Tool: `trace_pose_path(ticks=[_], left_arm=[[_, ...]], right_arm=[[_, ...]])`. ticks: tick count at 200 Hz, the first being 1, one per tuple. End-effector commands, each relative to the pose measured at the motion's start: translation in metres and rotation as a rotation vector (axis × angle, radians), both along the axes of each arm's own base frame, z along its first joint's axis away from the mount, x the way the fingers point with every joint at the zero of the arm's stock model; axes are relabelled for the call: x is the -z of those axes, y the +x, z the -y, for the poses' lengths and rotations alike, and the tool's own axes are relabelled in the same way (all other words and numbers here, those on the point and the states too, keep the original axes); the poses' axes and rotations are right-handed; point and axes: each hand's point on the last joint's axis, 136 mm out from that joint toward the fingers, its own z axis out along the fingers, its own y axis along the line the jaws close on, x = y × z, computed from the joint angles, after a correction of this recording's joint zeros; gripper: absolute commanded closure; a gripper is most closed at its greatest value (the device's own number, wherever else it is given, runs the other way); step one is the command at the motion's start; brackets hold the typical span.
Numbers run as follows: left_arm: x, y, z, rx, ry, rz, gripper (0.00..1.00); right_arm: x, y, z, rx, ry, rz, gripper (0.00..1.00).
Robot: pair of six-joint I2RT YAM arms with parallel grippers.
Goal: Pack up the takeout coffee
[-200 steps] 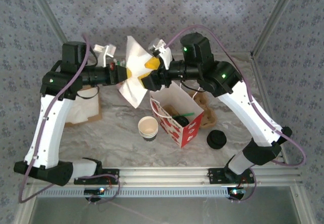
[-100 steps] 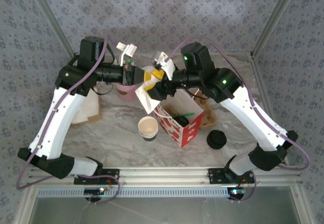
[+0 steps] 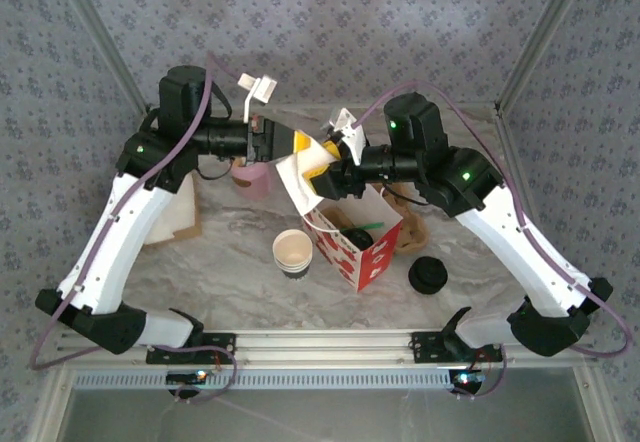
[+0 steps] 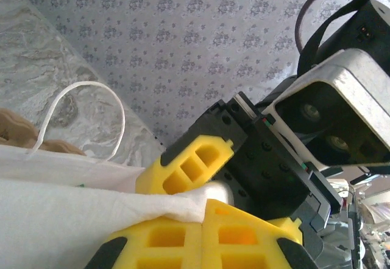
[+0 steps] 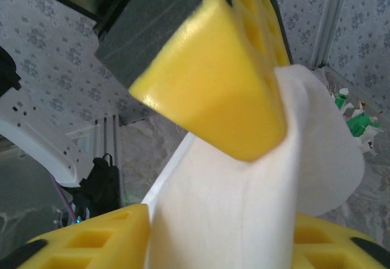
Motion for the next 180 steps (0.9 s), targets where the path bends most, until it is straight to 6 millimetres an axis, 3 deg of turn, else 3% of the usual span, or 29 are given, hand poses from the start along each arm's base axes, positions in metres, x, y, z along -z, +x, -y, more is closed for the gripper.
trace_pose_path(ticks=[1, 19, 41, 60, 77, 98, 119, 146, 180], left_arm=[[-0.023, -0.009, 0.003, 0.014, -0.074, 0.058, 1.00], [-0.026, -0.006, 0.007, -0.003, -0.100, 0.058, 1.00], [-0.025, -0.002, 0.013, -0.048, -0.108, 0.056, 1.00], [-0.024, 0.001, 0.014, -0.097, -0.102, 0.064, 0.89], [-0.020, 0.009, 0.010, -0.164, -0.087, 0.066, 0.69], [-0.015, 0.018, -0.001, -0.264, -0.048, 0.079, 0.38], [-0.007, 0.026, -0.017, -0.381, 0.013, 0.092, 0.17], [0.006, 0.034, -0.042, -0.522, 0.099, 0.112, 0.01], [0.028, 0.036, -0.068, -0.646, 0.173, 0.114, 0.00]], right_arm=[[-0.009, -0.008, 0.000, -0.029, 0.050, -0.002, 0.58], [-0.012, -0.007, 0.001, -0.014, 0.069, 0.001, 0.68], [-0.012, -0.001, 0.005, 0.042, 0.075, 0.000, 0.89], [-0.013, 0.000, 0.011, 0.081, 0.083, -0.003, 1.00], [-0.013, -0.002, 0.017, 0.118, 0.086, -0.011, 1.00], [-0.009, -0.002, 0.027, 0.185, 0.072, -0.033, 1.00], [0.003, -0.009, 0.037, 0.227, 0.024, -0.064, 1.00], [0.018, -0.018, 0.051, 0.281, -0.047, -0.086, 1.00], [0.042, -0.022, 0.064, 0.352, -0.150, -0.114, 1.00]])
